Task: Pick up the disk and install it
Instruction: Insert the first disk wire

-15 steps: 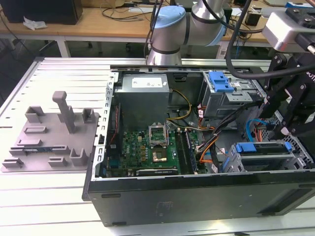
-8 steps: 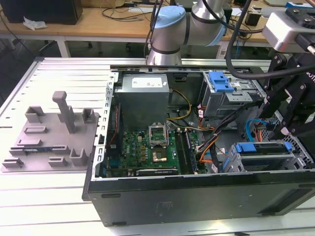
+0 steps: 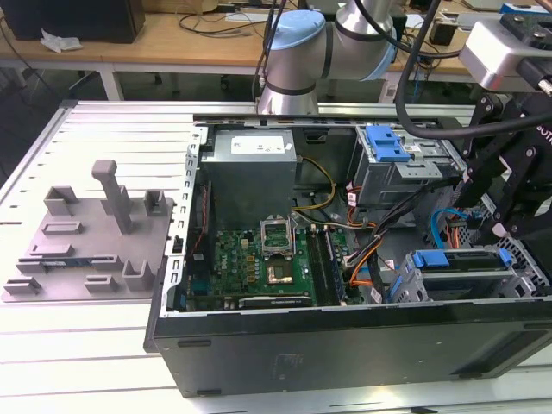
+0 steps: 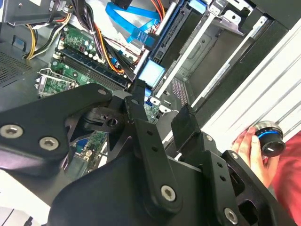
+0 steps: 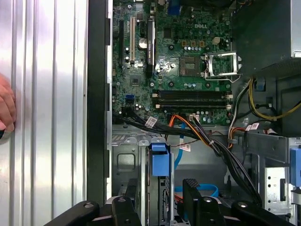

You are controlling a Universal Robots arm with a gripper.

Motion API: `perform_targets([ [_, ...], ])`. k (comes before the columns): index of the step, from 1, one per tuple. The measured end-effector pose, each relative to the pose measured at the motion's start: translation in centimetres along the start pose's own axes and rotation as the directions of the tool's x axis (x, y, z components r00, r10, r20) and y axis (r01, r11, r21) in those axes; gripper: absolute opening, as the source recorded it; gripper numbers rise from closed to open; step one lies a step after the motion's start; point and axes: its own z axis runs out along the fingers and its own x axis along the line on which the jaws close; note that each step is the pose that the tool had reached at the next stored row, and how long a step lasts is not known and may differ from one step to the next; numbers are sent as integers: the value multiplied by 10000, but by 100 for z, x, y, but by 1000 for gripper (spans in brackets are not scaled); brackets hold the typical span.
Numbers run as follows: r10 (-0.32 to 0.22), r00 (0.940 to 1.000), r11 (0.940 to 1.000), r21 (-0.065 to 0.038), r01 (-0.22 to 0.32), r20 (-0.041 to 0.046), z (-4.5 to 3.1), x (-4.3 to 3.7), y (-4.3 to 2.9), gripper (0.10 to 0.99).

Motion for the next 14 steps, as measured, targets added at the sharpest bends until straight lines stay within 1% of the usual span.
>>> perform_targets([
  [3,0,10000,10000,-1,0,0,0,0,0,506],
  [4,1,10000,10000,-1,-1,-27,1,-4,0,506],
  [5,5,9999,10000,-2,-6,-167,3,-25,-1,506],
  [6,14,9990,10000,-4,-14,-444,5,-89,-2,506],
  [7,19,9983,10000,-5,-19,-585,7,-128,-2,506],
  [8,24,9976,10000,-5,-24,-697,10,-173,-2,506],
  [9,27,9969,10000,-5,-28,-781,13,-222,-3,506],
  [10,29,9964,10000,-6,-30,-842,15,-268,-3,506],
  [13,35,9952,10000,-6,-36,-973,25,-401,-4,506],
  [14,36,9948,10000,-6,-37,-1022,30,-473,-5,506],
])
